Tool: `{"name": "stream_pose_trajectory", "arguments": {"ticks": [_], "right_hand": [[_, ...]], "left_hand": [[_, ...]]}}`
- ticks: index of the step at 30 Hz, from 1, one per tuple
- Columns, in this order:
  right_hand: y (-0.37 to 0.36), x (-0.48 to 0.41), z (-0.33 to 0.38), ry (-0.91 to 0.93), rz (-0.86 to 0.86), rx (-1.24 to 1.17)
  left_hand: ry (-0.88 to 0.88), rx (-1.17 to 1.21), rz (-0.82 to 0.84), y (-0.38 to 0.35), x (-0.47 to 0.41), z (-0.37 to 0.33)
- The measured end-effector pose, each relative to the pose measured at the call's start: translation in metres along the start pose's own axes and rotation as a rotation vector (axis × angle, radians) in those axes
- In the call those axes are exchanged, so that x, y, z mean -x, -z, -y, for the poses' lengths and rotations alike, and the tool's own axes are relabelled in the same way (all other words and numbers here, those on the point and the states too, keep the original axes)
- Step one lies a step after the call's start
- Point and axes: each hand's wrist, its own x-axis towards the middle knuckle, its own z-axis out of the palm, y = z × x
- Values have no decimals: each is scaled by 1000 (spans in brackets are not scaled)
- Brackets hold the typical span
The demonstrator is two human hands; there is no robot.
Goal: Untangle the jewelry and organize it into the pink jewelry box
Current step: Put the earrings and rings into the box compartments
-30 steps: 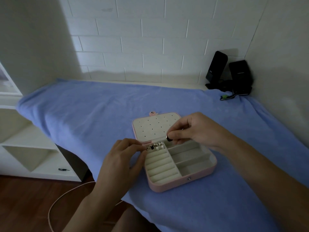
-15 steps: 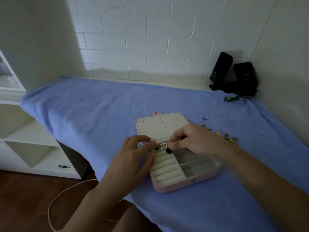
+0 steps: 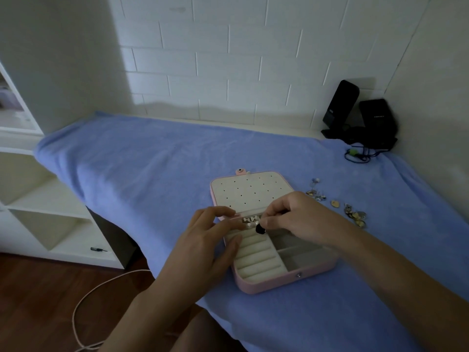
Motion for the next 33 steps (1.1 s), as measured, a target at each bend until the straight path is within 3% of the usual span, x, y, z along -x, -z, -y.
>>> {"name": "stream_pose_trajectory", "arguments": {"ticks": [21, 27, 33], "right_hand": [[-6, -3, 0, 11, -15, 154], [-1, -3, -6, 66, 21, 57], [7, -1, -6, 133, 11, 37]], "left_hand": [[-107, -37, 126, 4, -7, -1], [-79, -18, 59, 4, -8, -3], [-110, -38, 113, 5, -11, -3]]}}
